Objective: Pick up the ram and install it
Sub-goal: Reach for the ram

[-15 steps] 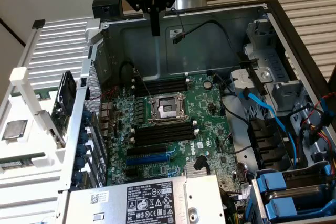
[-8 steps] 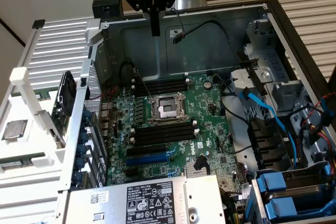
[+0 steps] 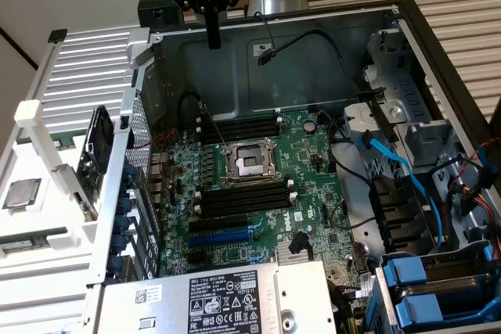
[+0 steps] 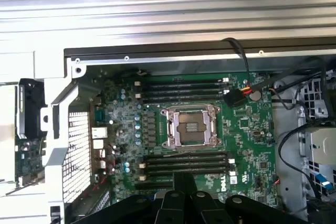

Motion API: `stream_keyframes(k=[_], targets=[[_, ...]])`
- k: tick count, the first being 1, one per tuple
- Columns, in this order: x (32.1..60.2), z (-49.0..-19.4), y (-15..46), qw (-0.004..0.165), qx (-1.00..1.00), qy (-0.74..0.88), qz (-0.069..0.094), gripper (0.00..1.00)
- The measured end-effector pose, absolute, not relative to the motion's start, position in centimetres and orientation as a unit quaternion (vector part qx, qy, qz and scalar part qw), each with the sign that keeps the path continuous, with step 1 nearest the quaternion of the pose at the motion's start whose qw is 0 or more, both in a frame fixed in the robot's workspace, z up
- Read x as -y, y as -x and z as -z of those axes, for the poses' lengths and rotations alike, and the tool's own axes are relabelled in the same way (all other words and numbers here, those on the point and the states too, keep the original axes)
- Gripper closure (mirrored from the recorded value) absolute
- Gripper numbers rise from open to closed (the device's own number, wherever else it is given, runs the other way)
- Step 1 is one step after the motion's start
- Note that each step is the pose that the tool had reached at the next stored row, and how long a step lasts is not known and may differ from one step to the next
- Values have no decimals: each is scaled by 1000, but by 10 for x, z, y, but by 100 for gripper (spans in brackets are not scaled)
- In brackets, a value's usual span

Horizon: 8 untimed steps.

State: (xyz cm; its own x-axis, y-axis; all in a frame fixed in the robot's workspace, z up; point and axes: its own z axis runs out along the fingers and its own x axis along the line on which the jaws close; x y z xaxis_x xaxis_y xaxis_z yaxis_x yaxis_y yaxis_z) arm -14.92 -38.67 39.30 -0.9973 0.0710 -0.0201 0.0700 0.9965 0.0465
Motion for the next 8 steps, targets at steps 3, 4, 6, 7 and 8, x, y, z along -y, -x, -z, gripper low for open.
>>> stream_keyframes(k=[3,4,6,7,8], targets=[[387,-393,153,11,-999,-35,-23,89],[387,-393,153,11,-999,-35,-23,89],[387,-393,153,11,-999,-35,-23,89],[387,-393,153,11,-999,-35,-23,89],[387,-393,155,11,-999,-35,-23,89]])
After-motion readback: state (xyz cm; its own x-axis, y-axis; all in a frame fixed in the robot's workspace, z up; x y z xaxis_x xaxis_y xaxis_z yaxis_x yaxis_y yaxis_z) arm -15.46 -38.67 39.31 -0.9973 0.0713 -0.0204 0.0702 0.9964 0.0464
